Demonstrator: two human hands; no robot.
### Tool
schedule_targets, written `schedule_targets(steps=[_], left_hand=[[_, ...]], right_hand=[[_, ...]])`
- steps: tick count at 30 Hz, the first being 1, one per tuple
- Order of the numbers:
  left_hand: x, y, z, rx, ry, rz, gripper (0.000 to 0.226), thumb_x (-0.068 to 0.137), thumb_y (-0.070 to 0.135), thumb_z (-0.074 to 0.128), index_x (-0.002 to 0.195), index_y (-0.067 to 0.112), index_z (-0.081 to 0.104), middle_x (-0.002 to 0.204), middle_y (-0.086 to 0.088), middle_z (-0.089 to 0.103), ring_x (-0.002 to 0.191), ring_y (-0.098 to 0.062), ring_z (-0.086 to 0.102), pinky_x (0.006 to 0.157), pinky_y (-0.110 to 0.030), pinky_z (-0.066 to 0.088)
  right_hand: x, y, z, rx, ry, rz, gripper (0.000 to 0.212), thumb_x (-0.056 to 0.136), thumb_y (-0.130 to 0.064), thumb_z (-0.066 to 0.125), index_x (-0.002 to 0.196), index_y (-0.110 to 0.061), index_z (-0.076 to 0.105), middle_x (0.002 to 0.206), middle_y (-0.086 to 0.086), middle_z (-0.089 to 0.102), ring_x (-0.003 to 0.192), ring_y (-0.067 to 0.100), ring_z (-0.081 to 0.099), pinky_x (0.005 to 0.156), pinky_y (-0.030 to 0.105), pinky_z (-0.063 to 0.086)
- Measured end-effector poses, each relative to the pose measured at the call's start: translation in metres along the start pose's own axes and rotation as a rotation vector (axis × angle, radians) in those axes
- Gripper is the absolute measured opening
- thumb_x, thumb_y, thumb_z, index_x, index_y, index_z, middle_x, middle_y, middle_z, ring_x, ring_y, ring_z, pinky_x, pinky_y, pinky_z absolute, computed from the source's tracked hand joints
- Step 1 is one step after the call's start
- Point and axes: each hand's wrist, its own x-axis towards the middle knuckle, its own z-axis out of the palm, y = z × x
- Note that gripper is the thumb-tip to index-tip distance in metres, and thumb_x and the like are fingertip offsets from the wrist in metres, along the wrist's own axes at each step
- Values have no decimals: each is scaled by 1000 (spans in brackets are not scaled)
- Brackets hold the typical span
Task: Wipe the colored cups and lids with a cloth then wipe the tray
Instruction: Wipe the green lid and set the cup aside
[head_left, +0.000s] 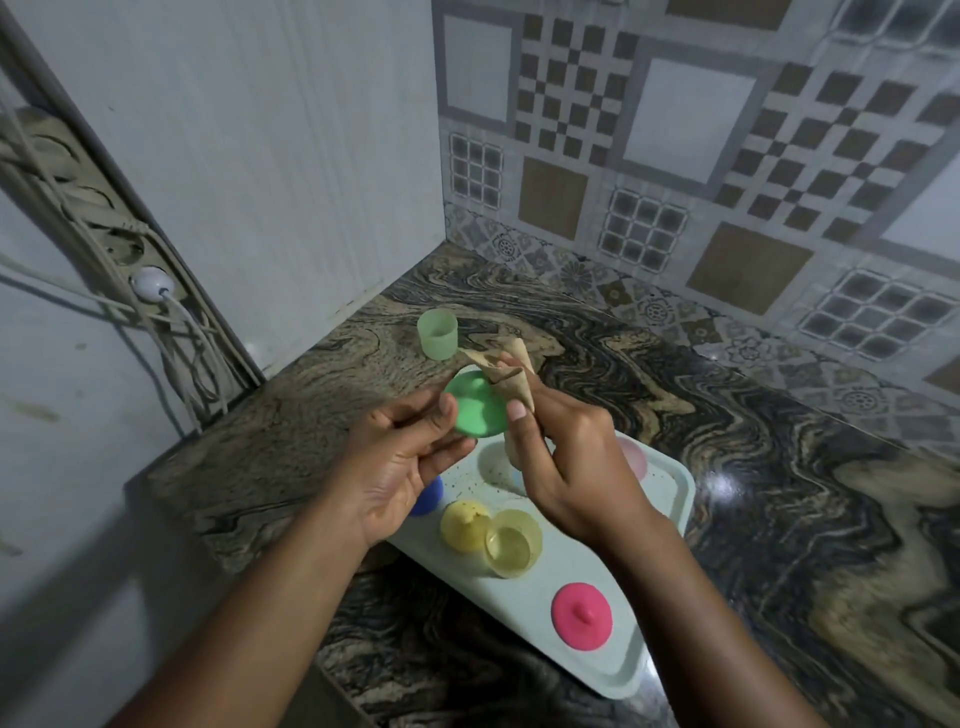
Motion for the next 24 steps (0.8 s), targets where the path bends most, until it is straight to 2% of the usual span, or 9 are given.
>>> schedule_targets(steps=[4, 6, 8, 12, 16, 18, 19, 21, 24], left_hand=[[-7, 4, 2, -39, 61, 23, 38, 69, 18, 71, 106, 13, 69, 89, -2, 78, 70, -11, 74, 55, -21, 59], [-10, 4, 3, -56, 88, 53, 31, 78, 14, 66, 108, 10, 68, 93, 2, 79, 76, -11, 75, 56, -22, 59], [-12, 4, 4, -74, 122, 66, 33, 85, 12, 64, 118, 5, 66, 103, 0, 78, 86, -14, 75, 59, -24, 60], [-17, 1, 6, -63, 127, 90, 50, 77, 10, 68, 127, 5, 62, 116, -11, 74, 103, -23, 73, 73, -30, 61], [-22, -3, 7, -66, 138, 120, 47, 74, 6, 68, 120, 4, 62, 108, -11, 75, 95, -19, 75, 71, -27, 60], [-24, -4, 5, -60, 151, 129, 49, 74, 8, 69, 122, 3, 62, 107, -10, 76, 96, -18, 74, 72, -24, 60], [-24, -4, 4, -58, 155, 131, 50, 75, 9, 69, 124, 5, 63, 108, -11, 76, 97, -18, 74, 73, -24, 60], [-26, -6, 3, -49, 147, 136, 48, 77, 10, 68, 124, 7, 66, 111, -12, 75, 100, -18, 73, 75, -23, 60], [-30, -7, 4, -3, 129, 168, 43, 78, 10, 66, 121, 10, 68, 110, -10, 76, 100, -17, 73, 74, -23, 60]], right_hand=[[0, 3, -9, -39, -20, 20, 19, 103, -6, 50, 102, 0, 68, 124, 9, 72, 98, -4, 66, 84, -2, 36], [-1, 9, -10, -1, -3, 133, 31, 103, -21, 50, 78, -5, 58, 79, 12, 70, 66, -7, 50, 69, 10, 42], [-3, 9, -10, 138, 20, 295, 49, 101, -43, 44, 69, -6, 48, 59, 3, 48, 58, 3, 39, 57, 36, 41], [-12, -7, -5, 388, 82, 372, 49, 100, -40, 44, 66, -5, 45, 60, -12, 39, 60, 5, 36, 56, 32, 32], [-22, -18, 0, 282, 168, 309, 48, 102, -44, 40, 69, -11, 43, 59, -13, 38, 57, 8, 36, 53, 44, 36], [-27, -24, 2, 192, 172, 209, 32, 105, -35, 41, 77, -24, 53, 68, -20, 54, 63, -2, 50, 64, 33, 46], [-30, -27, 3, 144, 140, 149, 24, 106, -29, 43, 95, -27, 64, 92, -27, 68, 86, -9, 62, 79, 21, 50], [-33, -32, 7, 83, 27, 62, 40, 106, -26, 43, 142, -18, 58, 151, -5, 52, 140, 4, 48, 107, 17, 44], [-36, -31, 13, 31, -35, 66, 51, 105, -30, 41, 153, -11, 44, 163, 4, 31, 150, 6, 30, 113, 25, 42]])
